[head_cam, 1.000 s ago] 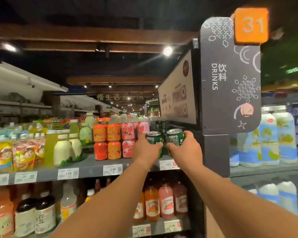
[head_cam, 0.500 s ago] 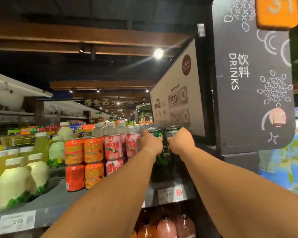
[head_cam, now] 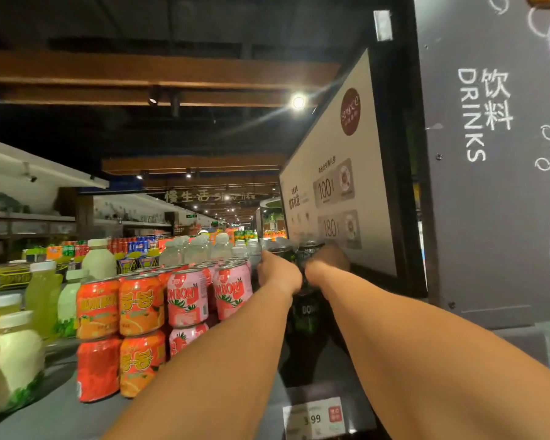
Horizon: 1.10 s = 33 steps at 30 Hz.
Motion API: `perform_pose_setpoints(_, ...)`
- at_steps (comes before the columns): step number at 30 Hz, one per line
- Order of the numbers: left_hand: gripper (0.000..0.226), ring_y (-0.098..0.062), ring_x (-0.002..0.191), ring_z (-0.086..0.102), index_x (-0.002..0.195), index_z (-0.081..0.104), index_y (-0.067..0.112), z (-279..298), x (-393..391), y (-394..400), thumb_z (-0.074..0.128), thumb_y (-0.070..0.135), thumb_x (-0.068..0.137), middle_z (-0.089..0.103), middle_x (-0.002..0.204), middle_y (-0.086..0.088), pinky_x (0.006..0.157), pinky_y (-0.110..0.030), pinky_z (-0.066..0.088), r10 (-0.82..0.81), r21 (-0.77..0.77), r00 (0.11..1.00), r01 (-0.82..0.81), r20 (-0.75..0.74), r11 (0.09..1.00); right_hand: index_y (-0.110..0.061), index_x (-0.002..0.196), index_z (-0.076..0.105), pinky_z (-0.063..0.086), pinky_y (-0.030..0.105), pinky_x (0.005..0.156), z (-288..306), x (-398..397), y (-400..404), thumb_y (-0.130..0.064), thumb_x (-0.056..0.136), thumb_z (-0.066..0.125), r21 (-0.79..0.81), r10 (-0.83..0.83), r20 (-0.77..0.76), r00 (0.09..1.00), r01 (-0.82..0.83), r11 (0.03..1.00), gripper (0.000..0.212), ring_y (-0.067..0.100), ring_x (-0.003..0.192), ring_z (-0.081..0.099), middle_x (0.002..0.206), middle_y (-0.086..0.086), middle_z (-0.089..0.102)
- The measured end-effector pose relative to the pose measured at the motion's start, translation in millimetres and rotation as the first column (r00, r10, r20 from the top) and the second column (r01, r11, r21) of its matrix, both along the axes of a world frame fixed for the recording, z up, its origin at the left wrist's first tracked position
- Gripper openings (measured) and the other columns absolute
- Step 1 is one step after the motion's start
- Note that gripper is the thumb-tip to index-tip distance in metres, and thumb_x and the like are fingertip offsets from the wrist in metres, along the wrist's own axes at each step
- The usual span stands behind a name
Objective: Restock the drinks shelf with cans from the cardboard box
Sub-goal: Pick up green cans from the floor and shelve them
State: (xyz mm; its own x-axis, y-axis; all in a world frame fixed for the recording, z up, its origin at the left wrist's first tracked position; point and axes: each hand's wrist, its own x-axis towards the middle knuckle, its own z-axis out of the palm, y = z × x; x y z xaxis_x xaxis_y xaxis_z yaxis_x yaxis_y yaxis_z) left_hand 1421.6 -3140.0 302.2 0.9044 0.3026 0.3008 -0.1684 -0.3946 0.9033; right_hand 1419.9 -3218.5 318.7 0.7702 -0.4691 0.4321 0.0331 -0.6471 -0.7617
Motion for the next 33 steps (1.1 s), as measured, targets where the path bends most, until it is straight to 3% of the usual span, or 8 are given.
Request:
perform_pose_setpoints(3,0.071,-0.037,0.132,0.049,0.156,0.019,0.013,-2.8,15.8,0.2,0.048,-0.005,0.093,0.042,0.149,-0.017,0.104,-0.046,0.049,0.044,-0.057,0.999,-0.044,-0.004,0.997,-0.007,0.125,0.051,0.053,0.037,0.09,-2.8,10.7,0.9,-0.01,0.092,0.059,-0.014,0.03,-0.01,1.0,-0.03,0.999,0.033,0.03,0.112,0.061,0.12,0.012,0.062)
perform_pose_setpoints(6,0.042,-0.035,0.127,0.052,0.147,0.036,0.007,-5.9,22.2,-2.5,0.037,0.014,0.105,0.05,0.143,-0.016,0.102,-0.039,0.045,0.096,-0.29,0.995,-0.093,-0.006,0.953,-0.007,0.128,0.048,0.052,0.038,0.093,-8.3,26.0,-0.3,-0.013,0.091,0.062,-0.039,0.057,-0.015,0.998,-0.058,0.998,0.04,0.03,0.115,0.06,0.123,0.012,0.061)
perform_pose_setpoints(8,0.05,-0.033,0.125,0.053,0.142,0.048,0.005,-9.6,26.7,-4.3,0.025,0.035,0.109,0.054,0.14,-0.015,0.099,-0.036,0.039,0.103,-0.459,0.995,-0.098,-0.014,0.883,-0.007,0.127,0.05,0.05,0.039,0.096,-10.8,32.2,-2.6,-0.016,0.091,0.064,-0.055,0.064,-0.047,0.997,-0.066,0.996,0.04,0.028,0.117,0.059,0.124,0.011,0.061)
perform_pose_setpoints(11,0.059,-0.032,0.126,0.053,0.138,0.055,0.004,-15.8,31.9,-3.4,0.022,0.043,0.109,0.056,0.14,-0.016,0.101,-0.036,0.037,0.075,-0.604,0.997,-0.056,0.006,0.795,-0.005,0.125,0.054,0.047,0.038,0.101,-13.2,40.7,-6.3,-0.017,0.093,0.062,-0.092,0.045,-0.045,0.998,-0.049,0.995,0.035,0.027,0.119,0.056,0.126,0.011,0.06)
perform_pose_setpoints(17,0.054,-0.033,0.119,0.057,0.124,0.064,0.003,-23.6,49.7,0.4,0.03,0.041,0.108,0.062,0.129,-0.016,0.099,-0.037,0.04,0.081,-0.588,0.996,-0.052,0.023,0.808,-0.008,0.119,0.061,0.052,0.039,0.094,-28.7,58.8,-3.2,-0.011,0.089,0.065,0.007,0.028,0.009,1.0,-0.028,1.0,0.03,0.029,0.115,0.06,0.122,0.012,0.062)
perform_pose_setpoints(22,0.038,-0.028,0.101,0.058,0.089,0.06,0.013,-24.5,62.1,5.5,0.036,0.037,0.107,0.062,0.105,-0.009,0.088,-0.035,0.04,0.114,-0.617,0.993,-0.068,0.035,0.784,-0.013,0.118,0.06,0.051,0.043,0.095,-32.5,71.5,-0.8,-0.014,0.087,0.066,0.036,0.055,0.033,0.998,-0.056,0.998,0.032,0.029,0.114,0.059,0.121,0.01,0.062)
perform_pose_setpoints(27,0.054,-0.036,0.129,0.052,0.136,0.058,0.003,-29.2,67.9,5.5,0.035,0.042,0.107,0.056,0.142,-0.017,0.108,-0.039,0.037,0.121,-0.698,0.992,-0.074,0.018,0.712,-0.017,0.114,0.062,0.052,0.046,0.091,-34.3,82.3,6.4,-0.023,0.082,0.074,0.027,0.076,0.035,0.997,-0.076,0.997,0.034,0.029,0.11,0.061,0.114,0.007,0.066)
perform_pose_setpoints(33,0.053,-0.033,0.138,0.045,0.144,0.052,0.007,-34.7,72.7,6.1,0.027,0.038,0.11,0.05,0.149,-0.015,0.11,-0.034,0.031,0.113,-0.638,0.991,-0.044,0.067,0.769,-0.019,0.114,0.061,0.053,0.043,0.09,-41.8,96.1,9.7,-0.02,0.086,0.069,0.037,0.06,0.087,0.994,-0.064,0.997,0.029,0.03,0.107,0.062,0.111,0.006,0.067)
